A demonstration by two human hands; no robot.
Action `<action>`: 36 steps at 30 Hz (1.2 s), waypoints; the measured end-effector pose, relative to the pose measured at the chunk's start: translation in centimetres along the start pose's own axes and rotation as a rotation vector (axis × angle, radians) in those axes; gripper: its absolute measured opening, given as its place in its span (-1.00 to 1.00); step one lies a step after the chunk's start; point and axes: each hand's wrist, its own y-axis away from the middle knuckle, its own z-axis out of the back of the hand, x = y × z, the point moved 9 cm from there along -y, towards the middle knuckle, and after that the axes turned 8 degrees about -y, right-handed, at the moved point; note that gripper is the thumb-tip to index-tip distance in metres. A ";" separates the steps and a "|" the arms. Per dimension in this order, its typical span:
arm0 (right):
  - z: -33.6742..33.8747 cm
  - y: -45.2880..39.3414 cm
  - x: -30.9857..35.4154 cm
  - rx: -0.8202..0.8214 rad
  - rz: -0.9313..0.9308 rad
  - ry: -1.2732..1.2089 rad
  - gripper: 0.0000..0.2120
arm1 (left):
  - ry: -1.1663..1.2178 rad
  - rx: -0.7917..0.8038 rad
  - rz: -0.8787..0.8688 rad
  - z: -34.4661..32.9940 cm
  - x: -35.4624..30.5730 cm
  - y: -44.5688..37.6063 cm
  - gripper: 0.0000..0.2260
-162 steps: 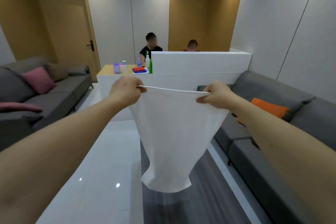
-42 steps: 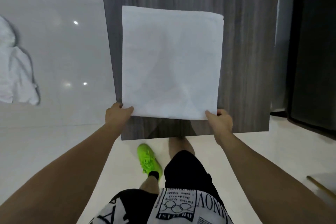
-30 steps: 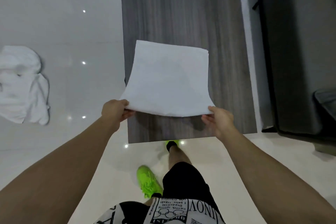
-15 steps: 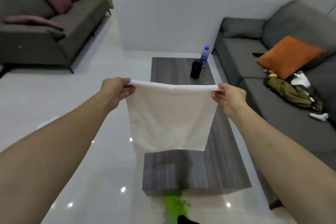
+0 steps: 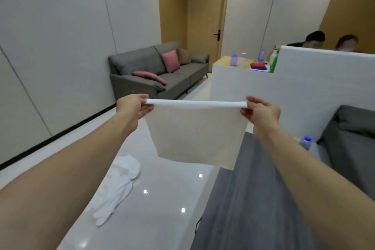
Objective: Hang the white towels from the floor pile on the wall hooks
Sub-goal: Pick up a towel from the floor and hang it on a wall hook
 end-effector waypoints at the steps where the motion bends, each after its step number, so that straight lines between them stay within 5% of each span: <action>1: -2.1 -0.2 -0.1 0.048 -0.001 0.001 -0.84 | -0.002 -0.038 -0.022 1.3 -0.7 -0.2 -0.75; 7: -14.9 2.8 -1.8 0.397 0.098 0.263 -0.61 | -0.197 -0.351 -0.174 12.8 -4.8 0.9 -0.76; 14: -31.1 11.9 -6.2 0.667 0.268 0.422 -0.89 | -0.360 -0.753 -0.263 30.8 -9.4 5.0 -0.82; 21: -48.0 28.2 -11.8 0.865 0.376 0.470 -0.81 | -0.860 -1.127 -0.224 50.6 -16.3 11.6 -0.84; 26: -58.4 43.2 -14.9 1.028 0.514 0.525 -0.87 | -1.193 -1.112 -0.340 63.2 -20.4 15.4 -0.96; 30: -64.8 54.4 -17.6 1.205 0.491 0.393 -0.99 | -1.250 -1.129 -0.243 73.8 -21.2 19.7 -0.89; 33: -69.4 63.3 -20.1 1.424 0.477 0.368 -0.77 | -1.357 -1.124 -0.154 81.1 -20.9 22.4 -0.71; 36: -74.0 72.0 -23.4 1.597 0.528 0.462 -0.85 | -1.568 -1.139 0.008 87.8 -20.4 24.7 -0.73</action>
